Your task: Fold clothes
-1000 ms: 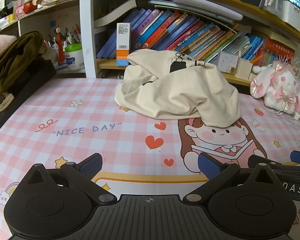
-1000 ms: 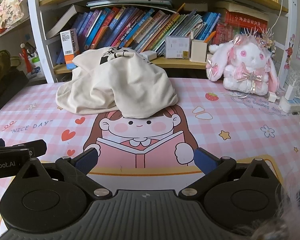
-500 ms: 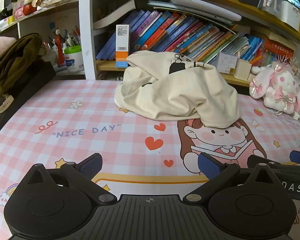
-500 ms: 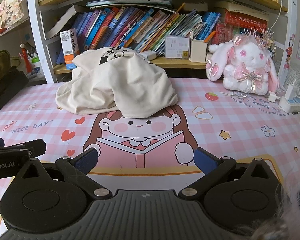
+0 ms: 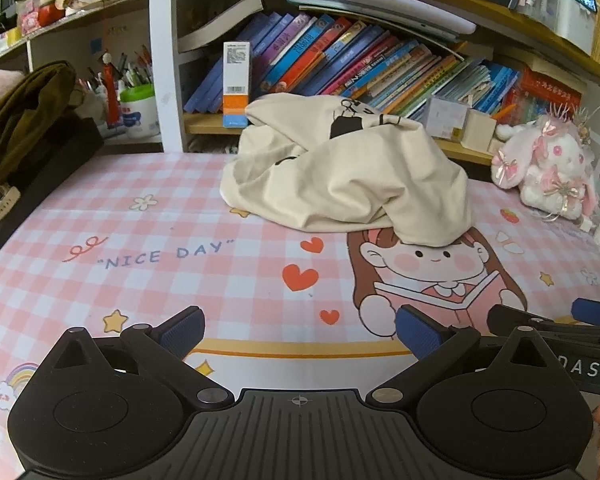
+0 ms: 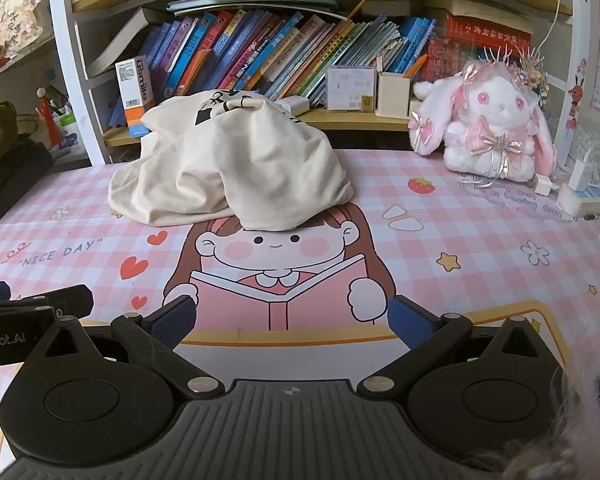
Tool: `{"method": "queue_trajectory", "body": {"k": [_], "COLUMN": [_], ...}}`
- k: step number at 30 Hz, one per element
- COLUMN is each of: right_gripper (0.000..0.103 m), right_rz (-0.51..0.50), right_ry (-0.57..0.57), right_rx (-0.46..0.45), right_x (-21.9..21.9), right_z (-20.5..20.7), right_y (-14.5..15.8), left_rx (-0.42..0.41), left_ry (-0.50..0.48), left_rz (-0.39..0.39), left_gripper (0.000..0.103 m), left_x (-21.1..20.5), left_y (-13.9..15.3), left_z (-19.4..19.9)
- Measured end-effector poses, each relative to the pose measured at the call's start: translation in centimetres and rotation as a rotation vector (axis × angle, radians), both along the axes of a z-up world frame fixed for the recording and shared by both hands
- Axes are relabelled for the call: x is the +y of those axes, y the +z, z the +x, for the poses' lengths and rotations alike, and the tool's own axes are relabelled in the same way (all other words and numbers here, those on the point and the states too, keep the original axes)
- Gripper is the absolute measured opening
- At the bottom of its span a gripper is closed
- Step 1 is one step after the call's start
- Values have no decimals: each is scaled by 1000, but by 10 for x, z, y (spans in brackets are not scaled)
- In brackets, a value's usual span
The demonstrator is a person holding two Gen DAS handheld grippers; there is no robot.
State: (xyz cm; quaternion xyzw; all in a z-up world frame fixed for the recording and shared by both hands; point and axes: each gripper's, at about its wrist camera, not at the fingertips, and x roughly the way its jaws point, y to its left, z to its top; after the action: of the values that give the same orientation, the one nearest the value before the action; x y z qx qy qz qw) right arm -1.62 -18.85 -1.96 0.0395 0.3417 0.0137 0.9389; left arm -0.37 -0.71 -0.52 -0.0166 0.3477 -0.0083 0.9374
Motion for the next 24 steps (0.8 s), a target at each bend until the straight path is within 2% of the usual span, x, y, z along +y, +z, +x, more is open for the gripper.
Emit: {"method": "queue_trajectory", "body": {"k": [14,24], "right_gripper": [103,103], "right_rz": [56,108], "right_ry": [-18,-27], "right_rx": [19,27], "right_x": [-16,-41], "right_z": [8,27], "right_y": [-5,-8], "left_rx": [10,-5], "left_ry": [-3,-100], "left_rz": [32,147], "left_gripper": [103,103], "left_x": [-1,-26], "left_y": [-4,-15], "left_z": [6,36]}}
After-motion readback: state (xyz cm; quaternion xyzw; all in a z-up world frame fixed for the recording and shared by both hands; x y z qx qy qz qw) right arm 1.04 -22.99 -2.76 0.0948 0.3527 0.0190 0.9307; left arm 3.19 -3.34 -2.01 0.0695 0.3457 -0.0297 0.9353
